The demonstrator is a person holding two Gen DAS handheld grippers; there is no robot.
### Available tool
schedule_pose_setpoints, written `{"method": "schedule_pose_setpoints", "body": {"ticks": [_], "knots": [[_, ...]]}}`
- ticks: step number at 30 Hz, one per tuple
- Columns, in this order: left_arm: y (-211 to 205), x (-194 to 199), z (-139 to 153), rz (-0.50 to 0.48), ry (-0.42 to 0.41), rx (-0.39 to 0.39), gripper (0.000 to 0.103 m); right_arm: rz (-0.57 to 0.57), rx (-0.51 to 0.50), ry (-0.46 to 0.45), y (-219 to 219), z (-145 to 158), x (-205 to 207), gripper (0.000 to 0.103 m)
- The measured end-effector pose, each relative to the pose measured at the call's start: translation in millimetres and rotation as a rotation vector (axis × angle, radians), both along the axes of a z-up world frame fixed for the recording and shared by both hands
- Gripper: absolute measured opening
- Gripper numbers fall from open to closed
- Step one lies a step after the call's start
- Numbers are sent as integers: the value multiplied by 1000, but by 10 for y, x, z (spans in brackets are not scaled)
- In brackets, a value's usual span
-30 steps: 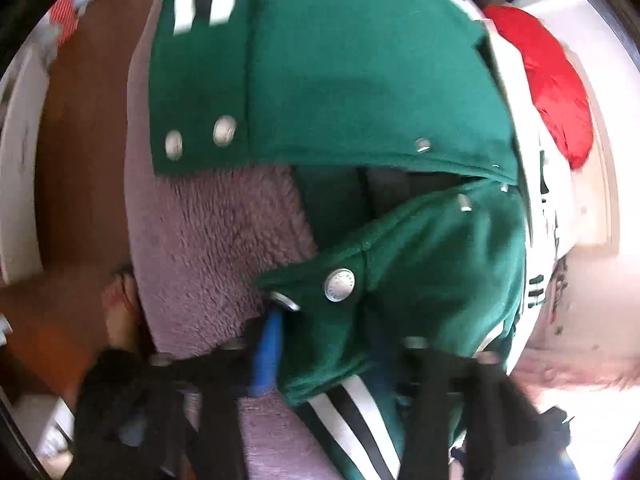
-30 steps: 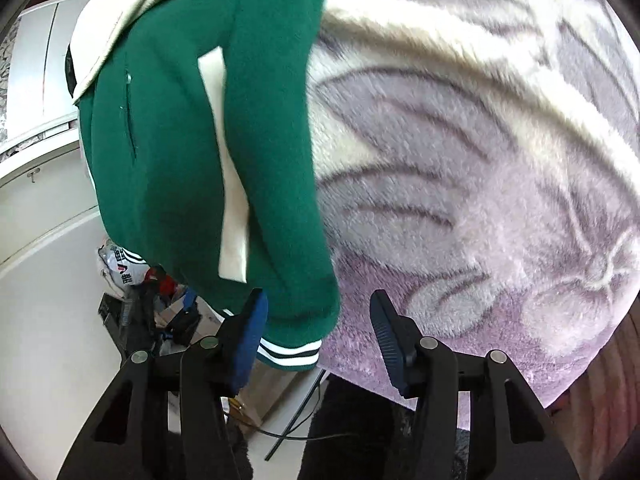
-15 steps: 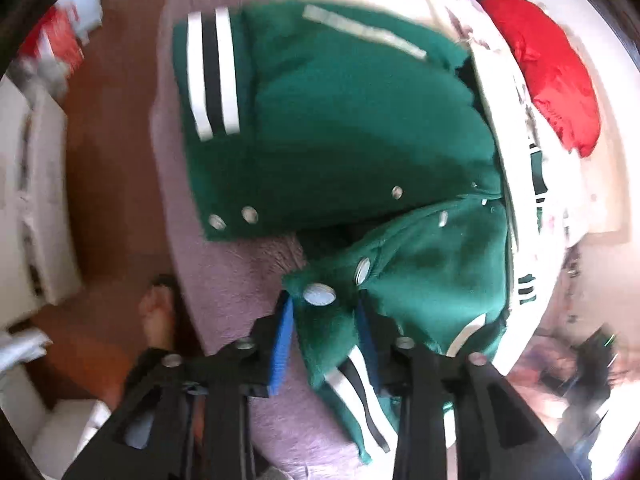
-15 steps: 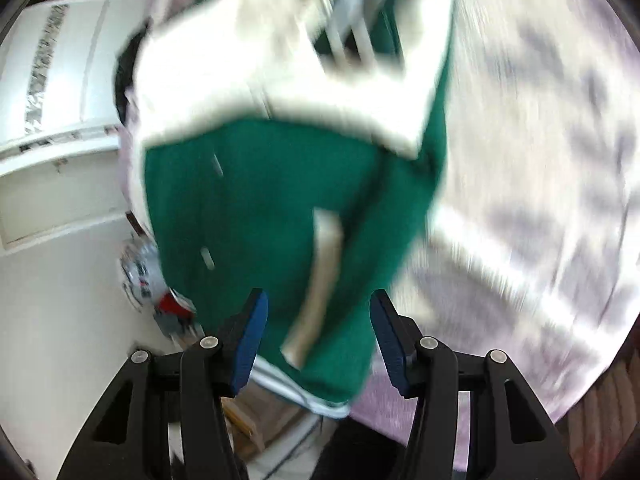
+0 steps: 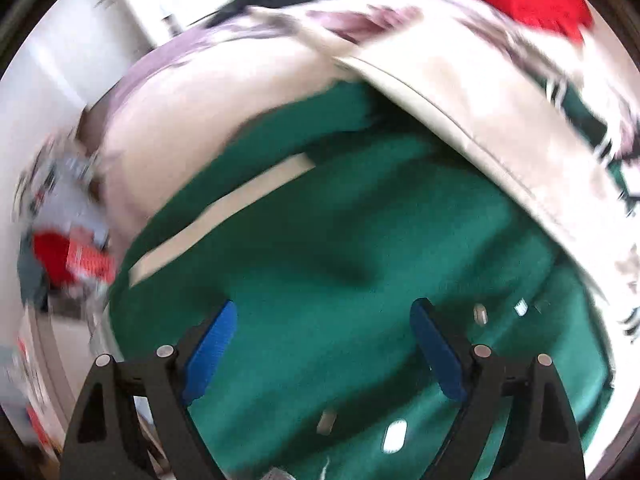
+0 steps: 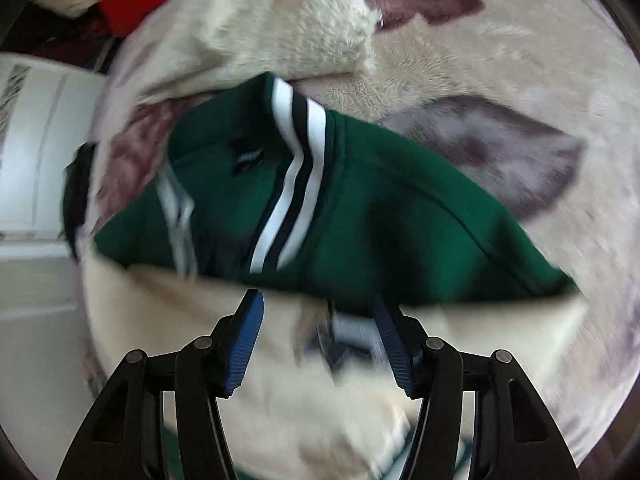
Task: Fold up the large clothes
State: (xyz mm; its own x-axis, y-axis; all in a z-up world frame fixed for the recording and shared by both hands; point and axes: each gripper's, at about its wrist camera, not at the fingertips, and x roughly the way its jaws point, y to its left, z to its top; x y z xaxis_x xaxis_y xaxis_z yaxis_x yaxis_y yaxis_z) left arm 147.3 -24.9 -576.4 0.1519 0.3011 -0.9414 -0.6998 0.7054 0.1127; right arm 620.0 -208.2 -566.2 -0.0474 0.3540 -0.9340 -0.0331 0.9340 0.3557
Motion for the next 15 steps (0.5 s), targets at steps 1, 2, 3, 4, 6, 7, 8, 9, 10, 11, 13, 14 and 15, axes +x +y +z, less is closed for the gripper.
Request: {"method": "schedule_pose_setpoints", "body": {"ticks": [1,2,3,4,6,7,8,9,10,11,13,14,15], "knots": [[28,108,-153,-30,41,11,88,-15,-17,12,127,-120,24,61],[49,203,-299,-58,78,0,88,-15,-49,35,213,-253,110,65],[66,258,-417,-78,95,-17,89,-13,-85,61,283,-394,165,66],[77,267,-466,-87,99,-19,92,-9,-115,75,333,-502,180,67],[116,254,-502,-105,87,-21,98,18,-182,30,434,-538,179,63],[140,238,-509,-108,82,-30,100,27,-226,-26,476,-487,157,29],[168,236,-523,-106,75,-42,102,49,-259,-62,520,-447,149,24],[203,210,-545,-100,61,-58,103,65,-278,-84,557,-407,150,21],[232,213,-559,-96,53,-66,103,57,-283,-94,549,-375,162,18],[247,199,-565,-93,43,-67,103,38,-285,-108,544,-339,193,17],[251,159,-575,-91,21,-52,103,-1,-299,-157,526,-263,296,16],[252,142,-577,-94,15,-46,103,-11,-295,-148,520,-283,363,16],[260,134,-581,-96,17,-47,103,-25,-287,-120,493,-329,408,16]]}}
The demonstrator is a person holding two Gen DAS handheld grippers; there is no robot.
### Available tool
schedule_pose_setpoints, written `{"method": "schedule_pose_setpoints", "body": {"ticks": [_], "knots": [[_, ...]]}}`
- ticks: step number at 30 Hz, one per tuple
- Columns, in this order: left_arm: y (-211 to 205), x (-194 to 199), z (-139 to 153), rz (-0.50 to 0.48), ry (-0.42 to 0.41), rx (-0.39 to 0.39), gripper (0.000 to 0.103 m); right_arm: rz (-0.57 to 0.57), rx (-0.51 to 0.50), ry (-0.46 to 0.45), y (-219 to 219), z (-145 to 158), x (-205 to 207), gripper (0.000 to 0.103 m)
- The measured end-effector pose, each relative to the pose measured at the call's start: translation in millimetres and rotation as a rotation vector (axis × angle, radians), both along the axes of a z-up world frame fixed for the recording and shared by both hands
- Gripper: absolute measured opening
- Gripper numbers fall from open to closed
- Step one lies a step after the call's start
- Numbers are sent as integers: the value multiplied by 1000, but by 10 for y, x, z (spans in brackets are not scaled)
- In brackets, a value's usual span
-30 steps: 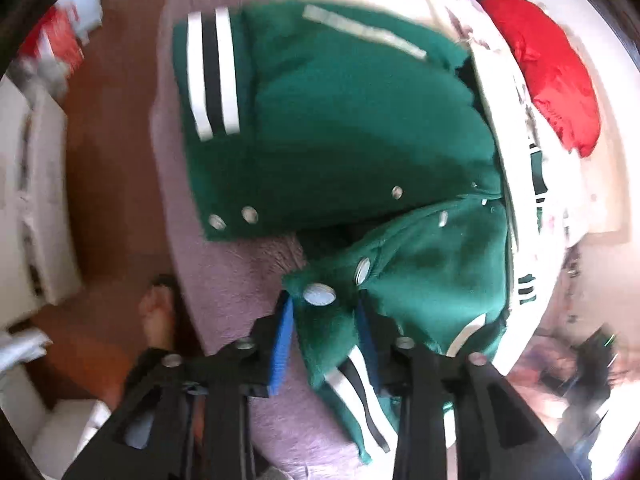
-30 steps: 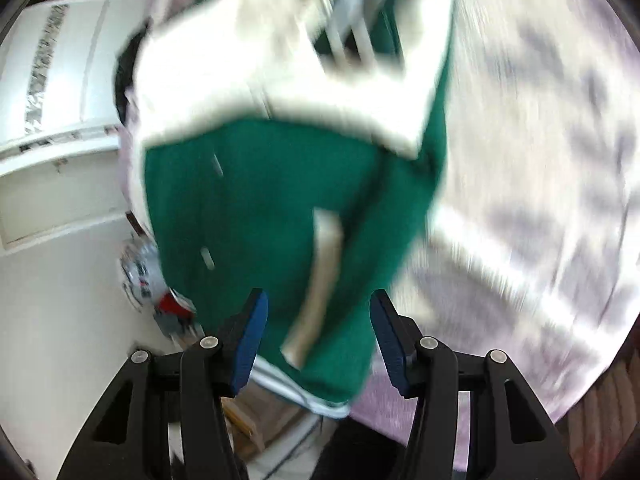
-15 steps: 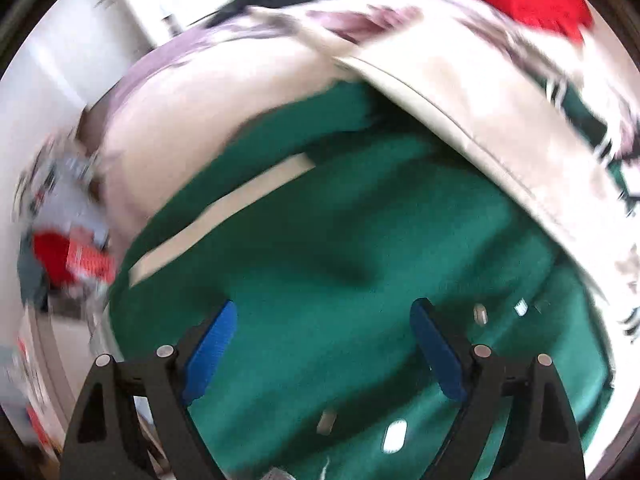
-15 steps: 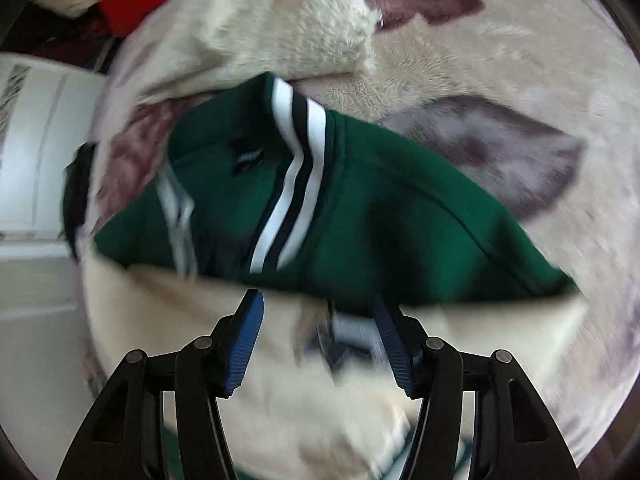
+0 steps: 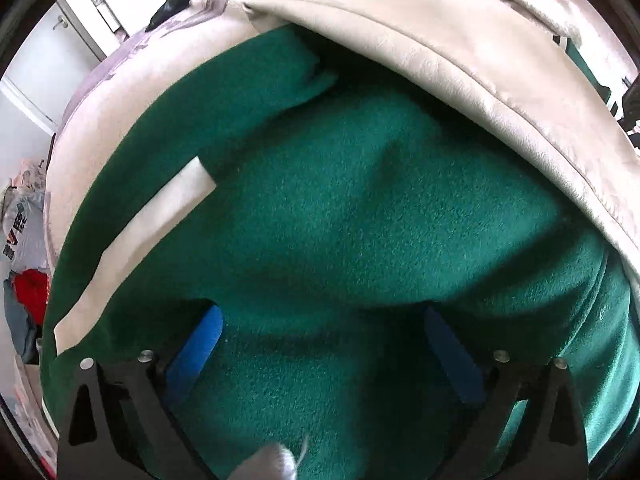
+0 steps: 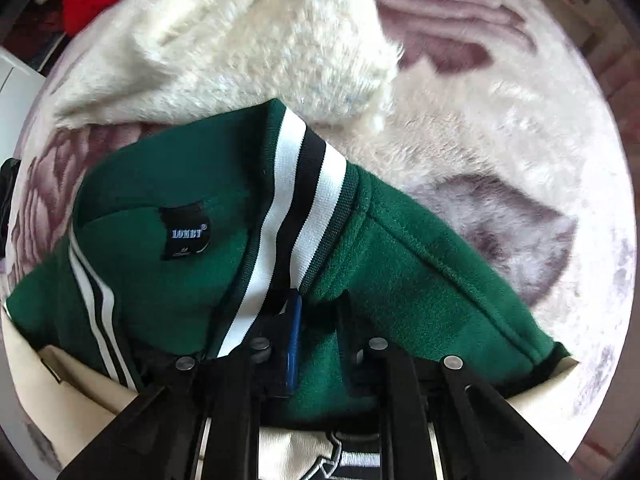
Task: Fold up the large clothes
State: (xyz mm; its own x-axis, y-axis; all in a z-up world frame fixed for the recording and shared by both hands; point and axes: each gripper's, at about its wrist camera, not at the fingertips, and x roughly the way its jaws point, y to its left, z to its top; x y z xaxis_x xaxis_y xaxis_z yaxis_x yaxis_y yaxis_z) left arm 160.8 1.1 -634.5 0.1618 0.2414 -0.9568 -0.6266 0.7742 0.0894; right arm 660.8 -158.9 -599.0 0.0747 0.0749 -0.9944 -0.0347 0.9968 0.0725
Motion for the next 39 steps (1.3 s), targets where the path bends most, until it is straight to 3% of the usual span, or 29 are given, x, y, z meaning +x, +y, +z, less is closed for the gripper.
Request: {"method": "schedule_pose_setpoints", "body": {"ticks": [3,4,6,8,11,15,18,20,24,28,29,30,31,32,39], "knots": [[30,-63,76,10,10,-23,103,26,47,14,-47,53,-30,26],[20,-81,133,21,2,-35,103,58,81,46,-144,92,-49,37],[26,-170,309,66,-40,-54,103,129,193,126,-280,218,-169,46],[10,-313,577,121,-112,-65,103,171,268,145,-511,430,-357,60],[-67,-689,916,188,-135,-40,103,212,317,163,-958,714,-708,63],[-135,-1031,1054,276,-40,66,103,186,367,213,-1357,868,-939,63],[23,-849,906,294,76,191,103,190,434,202,-1116,933,-868,63],[259,-683,801,311,101,208,103,220,466,184,-836,937,-797,63],[750,-352,583,360,82,179,103,286,479,145,97,624,-402,63],[901,-78,613,324,32,125,103,261,428,159,778,101,13,63],[890,-33,637,312,19,116,103,250,425,169,877,-3,63,61],[903,21,653,295,9,115,103,250,428,155,965,-38,84,52],[894,44,672,281,5,117,103,261,440,119,1051,-19,87,26],[876,64,688,263,0,119,103,292,449,104,1155,9,75,8],[909,68,739,241,-18,87,103,291,287,-54,1508,203,285,7]]}}
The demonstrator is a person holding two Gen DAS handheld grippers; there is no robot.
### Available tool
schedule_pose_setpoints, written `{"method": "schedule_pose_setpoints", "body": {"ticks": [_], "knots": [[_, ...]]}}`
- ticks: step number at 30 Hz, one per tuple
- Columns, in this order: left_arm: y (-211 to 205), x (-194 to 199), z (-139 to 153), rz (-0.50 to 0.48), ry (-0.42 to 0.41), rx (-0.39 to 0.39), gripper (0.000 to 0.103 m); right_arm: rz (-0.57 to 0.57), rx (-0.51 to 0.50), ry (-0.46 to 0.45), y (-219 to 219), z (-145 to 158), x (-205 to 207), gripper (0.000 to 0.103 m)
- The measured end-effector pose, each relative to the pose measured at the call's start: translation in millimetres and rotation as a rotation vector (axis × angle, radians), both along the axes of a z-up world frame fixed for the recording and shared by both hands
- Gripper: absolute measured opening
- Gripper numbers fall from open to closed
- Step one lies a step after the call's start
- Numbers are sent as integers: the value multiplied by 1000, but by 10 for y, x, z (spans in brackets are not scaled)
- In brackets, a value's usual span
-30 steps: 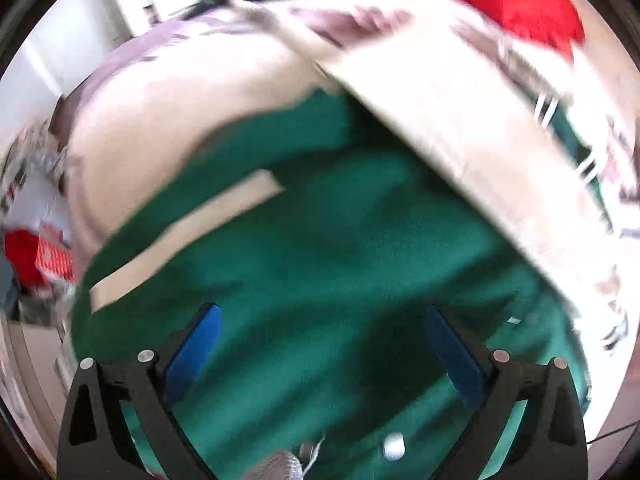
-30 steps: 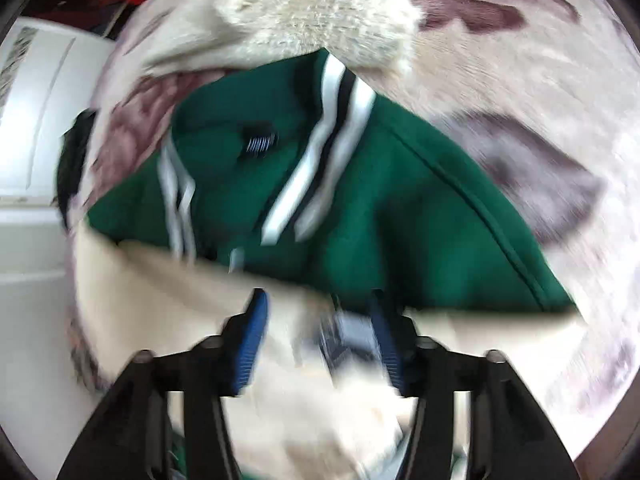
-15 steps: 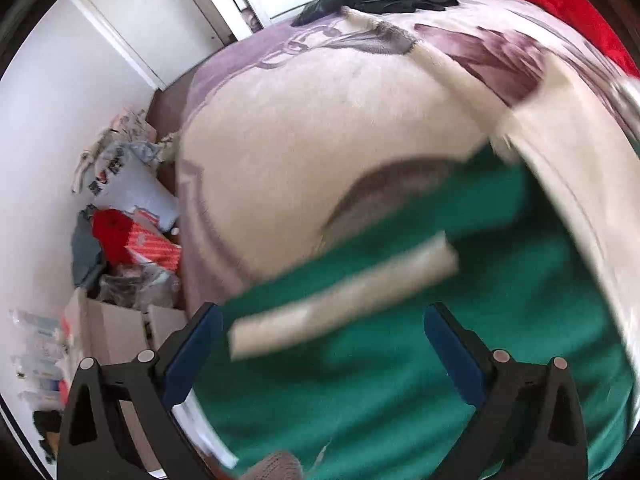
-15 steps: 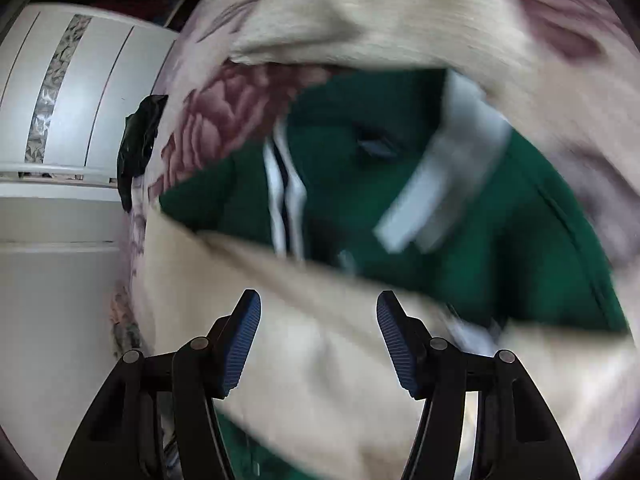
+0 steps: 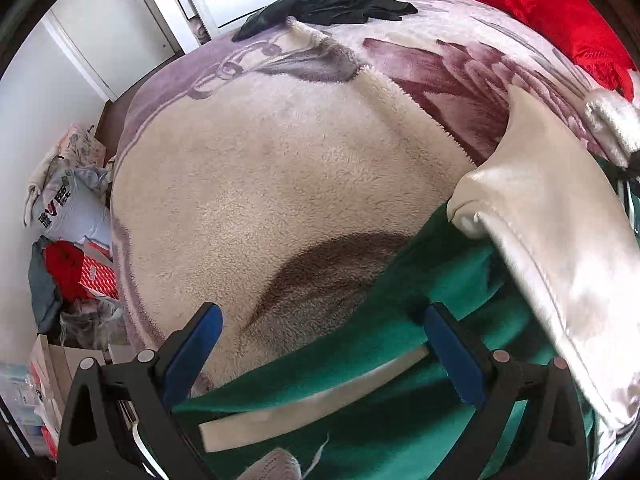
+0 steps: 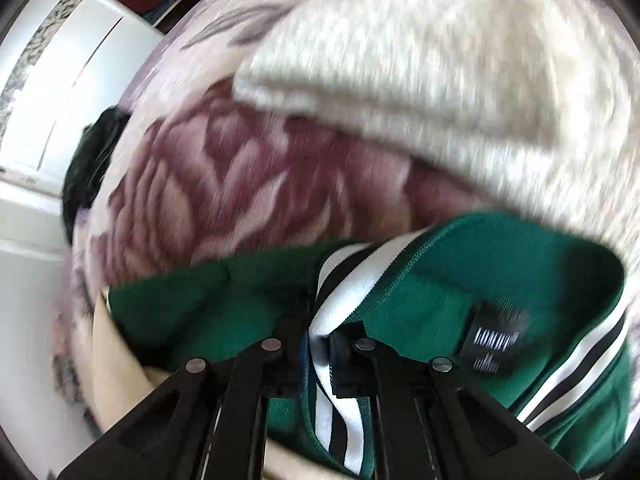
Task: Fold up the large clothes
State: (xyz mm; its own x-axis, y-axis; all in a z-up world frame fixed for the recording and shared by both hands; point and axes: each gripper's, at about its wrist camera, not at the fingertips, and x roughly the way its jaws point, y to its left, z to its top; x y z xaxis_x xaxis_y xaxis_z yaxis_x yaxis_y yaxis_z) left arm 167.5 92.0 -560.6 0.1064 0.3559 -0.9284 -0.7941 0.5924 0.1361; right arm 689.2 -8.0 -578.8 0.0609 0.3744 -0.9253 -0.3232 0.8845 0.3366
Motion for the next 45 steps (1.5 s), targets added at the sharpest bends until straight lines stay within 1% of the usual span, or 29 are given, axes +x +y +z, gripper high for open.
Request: {"method": "schedule_pose_setpoints", "body": {"ticks": [3,5,7,8,9,10,11,13,15,16,18,19,21,24,26,27,29,32,33,34,35,36,38,39,40,41,42,43,45], "knots": [[17,-4,23,-5,8,13,103,-6,-43,12,130,-80,108,7],[39,-22,31,0,4,7,103,29,-65,7,134,-116,92,8],[22,-74,88,4,-8,0,103,17,-44,35,72,-101,112,10],[0,-114,131,7,-14,0,103,10,-17,64,14,-46,124,26],[-16,-157,168,7,-19,-2,103,23,-18,95,-34,-3,123,36],[-55,-223,222,7,-27,1,103,38,-8,114,-72,43,111,51],[-101,-303,270,10,-24,13,103,54,16,125,-172,138,78,59],[-169,-463,313,20,1,33,103,87,30,117,-460,374,-39,60],[-265,-669,306,52,36,30,103,93,54,149,-839,569,-187,60],[-312,-748,292,63,39,10,103,80,54,165,-1058,646,-275,61],[-465,-883,248,79,36,-59,103,41,69,190,-1580,775,-449,71],[-598,-931,215,75,36,-102,103,15,62,195,-1831,803,-529,79],[-864,-956,158,44,49,-157,103,-57,7,184,-2376,806,-705,81],[-1320,-960,60,-22,79,-208,103,-214,-43,205,-3132,637,-894,81],[-1638,-969,-5,-67,91,-261,103,-312,-35,247,-3563,458,-994,81],[-1810,-971,-13,-104,78,-289,103,-352,-19,271,-3764,346,-1041,81],[-2104,-957,15,-193,63,-309,103,-395,33,314,-3982,145,-1114,81],[-2717,-898,67,-421,57,-324,103,-425,167,404,-4204,-121,-1239,81],[-2986,-884,66,-514,53,-341,103,-430,194,422,-4237,-183,-1281,81],[-3173,-877,51,-574,60,-350,103,-426,211,434,-4283,-213,-1331,81],[-3404,-864,19,-644,78,-356,103,-417,220,442,-4281,-253,-1379,81],[-3542,-855,-12,-682,90,-357,103,-408,225,446,-4291,-279,-1431,81],[-3905,-818,-184,-771,159,-321,103,-392,241,460,-4297,-305,-1511,81],[-4027,-798,-291,-794,187,-310,100,-383,258,468,-4298,-305,-1542,81],[-4081,-791,-351,-797,193,-297,74,-376,271,473,-4303,-311,-1565,81],[-4121,-781,-418,-793,205,-274,52,-366,288,479,-4317,-330,-1602,81],[-4130,-768,-487,-784,231,-257,20,-359,307,489,-4334,-355,-1636,81],[-4097,-756,-503,-761,231,-238,12,-355,319,496,-4326,-382,-1627,81],[-3935,-754,-401,-708,151,-250,6,-344,368,513,-4251,-478,-1610,81]]}}
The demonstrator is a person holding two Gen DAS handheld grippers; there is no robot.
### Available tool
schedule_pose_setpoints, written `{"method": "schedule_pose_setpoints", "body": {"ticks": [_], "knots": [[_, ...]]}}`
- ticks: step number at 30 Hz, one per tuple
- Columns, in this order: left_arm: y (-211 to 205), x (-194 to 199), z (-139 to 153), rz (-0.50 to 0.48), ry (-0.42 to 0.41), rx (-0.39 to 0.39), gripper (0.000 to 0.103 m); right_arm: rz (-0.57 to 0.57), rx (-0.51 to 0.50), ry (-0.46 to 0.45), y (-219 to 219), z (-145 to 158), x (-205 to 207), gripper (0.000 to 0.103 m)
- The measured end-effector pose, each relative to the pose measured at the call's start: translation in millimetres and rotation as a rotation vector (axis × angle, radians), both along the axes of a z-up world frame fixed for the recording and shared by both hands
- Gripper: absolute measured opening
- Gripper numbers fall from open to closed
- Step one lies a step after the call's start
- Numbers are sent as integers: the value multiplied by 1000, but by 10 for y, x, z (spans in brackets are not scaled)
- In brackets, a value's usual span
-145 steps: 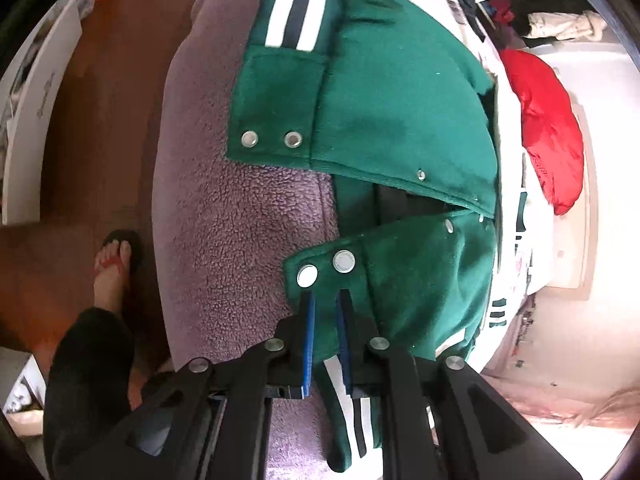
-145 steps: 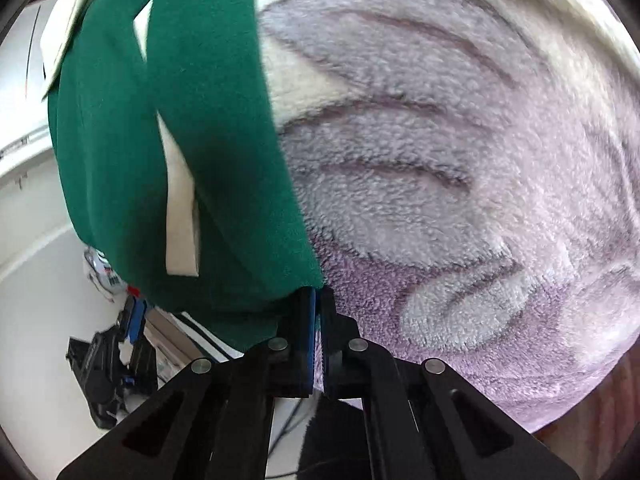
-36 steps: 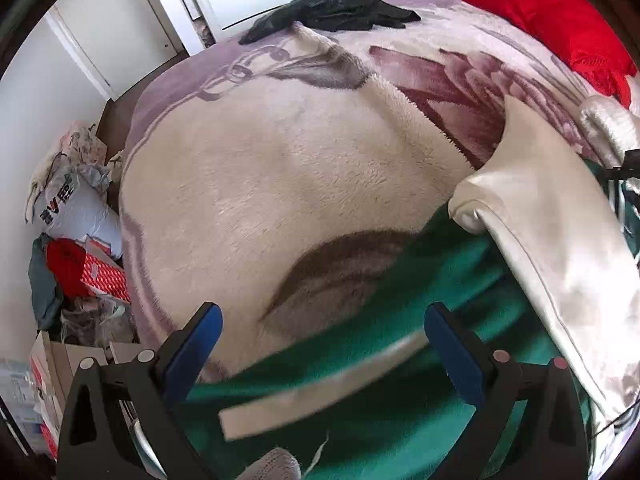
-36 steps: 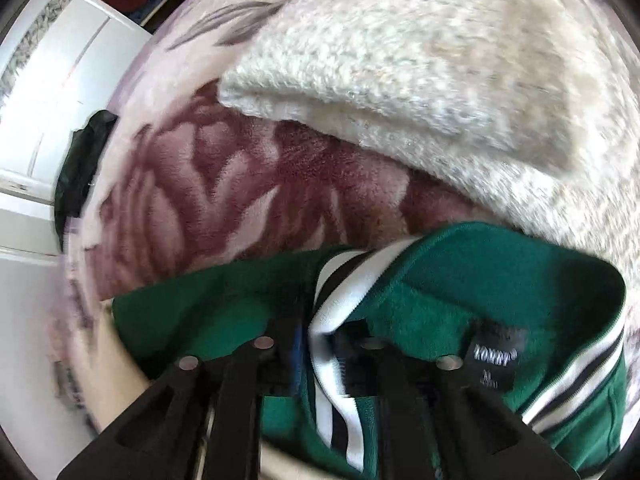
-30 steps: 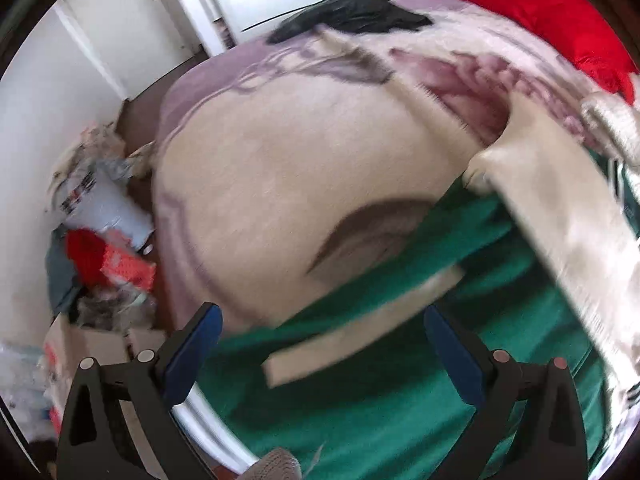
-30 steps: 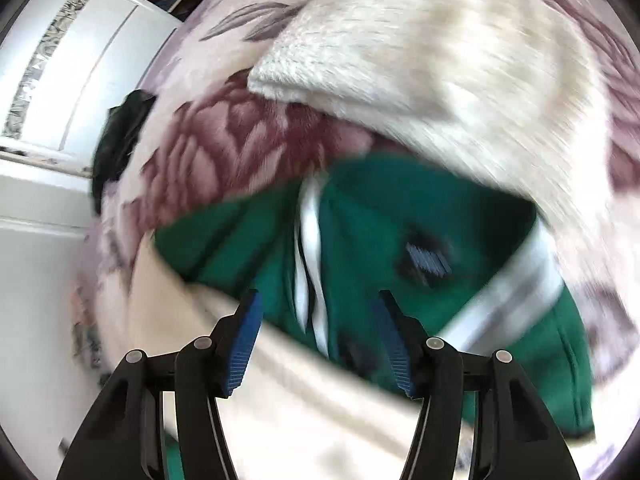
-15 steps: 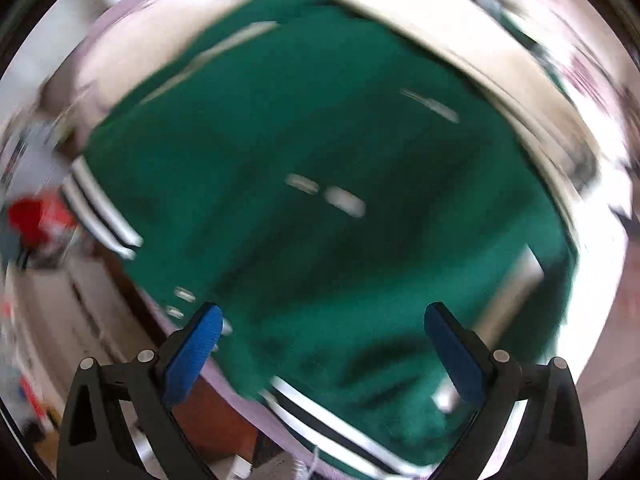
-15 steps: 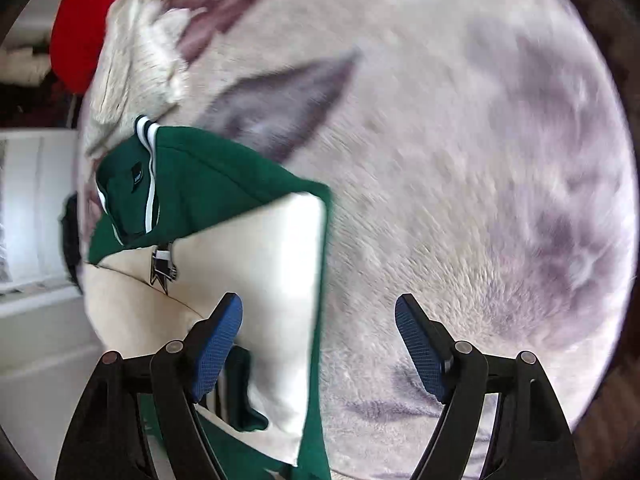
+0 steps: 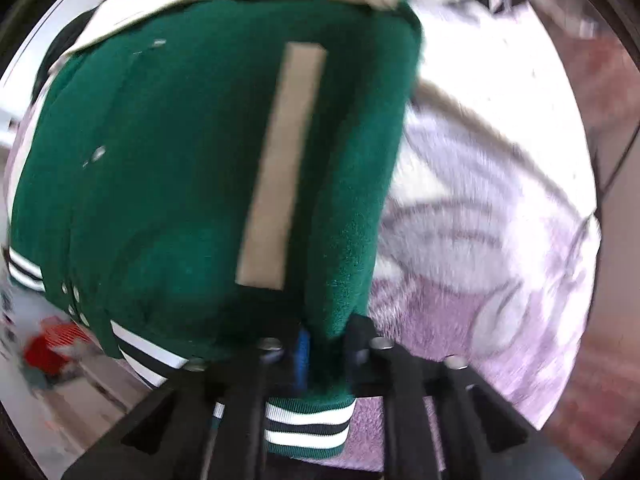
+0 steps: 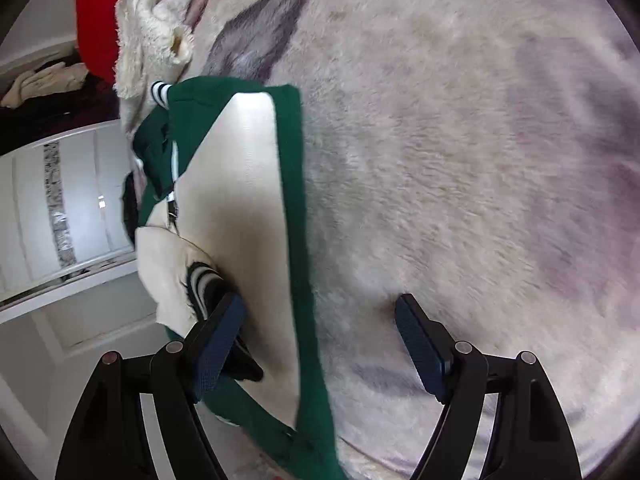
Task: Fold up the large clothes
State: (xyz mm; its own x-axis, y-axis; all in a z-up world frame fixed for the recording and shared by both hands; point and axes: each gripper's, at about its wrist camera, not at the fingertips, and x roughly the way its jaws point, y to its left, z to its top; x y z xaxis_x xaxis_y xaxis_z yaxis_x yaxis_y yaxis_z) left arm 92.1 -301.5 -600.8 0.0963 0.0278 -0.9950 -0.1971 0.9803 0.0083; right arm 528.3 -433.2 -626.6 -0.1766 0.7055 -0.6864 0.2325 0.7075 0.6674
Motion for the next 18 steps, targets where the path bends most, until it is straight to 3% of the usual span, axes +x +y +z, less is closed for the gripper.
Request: {"method": "schedule_pose_setpoints", "body": {"ticks": [6,7,8,12,16,18], "knots": [[276,38,444,15,-121,7,4,-43,189,10,309,-225,47,81],[309,51,515,13,-135,0,4,-49,197,-4,380,-213,30,57],[316,33,561,12,-145,-5,4,-42,186,-17,451,-192,20,19],[581,-71,852,35,-196,-37,4,1,68,-76,752,236,-39,14],[1264,-234,1179,98,-243,-102,4,20,20,-167,1120,1066,-9,13],[1623,-297,1259,135,-262,-130,4,44,-34,-198,1510,1485,19,13]]}}
